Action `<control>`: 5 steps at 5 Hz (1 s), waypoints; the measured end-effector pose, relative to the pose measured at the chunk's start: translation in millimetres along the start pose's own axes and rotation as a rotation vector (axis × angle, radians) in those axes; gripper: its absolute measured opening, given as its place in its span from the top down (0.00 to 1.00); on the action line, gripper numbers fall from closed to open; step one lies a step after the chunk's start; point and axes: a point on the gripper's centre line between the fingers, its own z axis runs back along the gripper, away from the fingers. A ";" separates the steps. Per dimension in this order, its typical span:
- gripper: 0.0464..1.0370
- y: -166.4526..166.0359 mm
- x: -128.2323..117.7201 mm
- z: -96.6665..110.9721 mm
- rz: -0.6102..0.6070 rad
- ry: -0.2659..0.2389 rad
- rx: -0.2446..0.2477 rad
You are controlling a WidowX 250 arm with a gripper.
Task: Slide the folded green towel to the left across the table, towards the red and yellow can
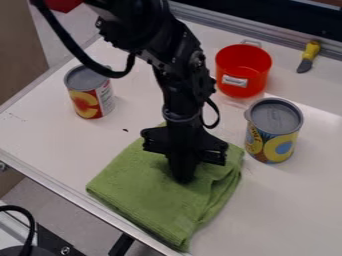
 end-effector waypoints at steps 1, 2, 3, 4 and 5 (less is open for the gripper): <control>0.99 15.9 3.4 0.2 0.013 -0.004 0.040; 0.99 30.4 10.2 0.4 0.003 -0.027 0.049; 0.99 43.3 13.2 0.5 -0.035 -0.029 0.041; 0.99 50.8 16.0 1.0 -0.076 -0.040 0.031; 0.99 49.6 14.2 1.1 -0.085 -0.026 0.019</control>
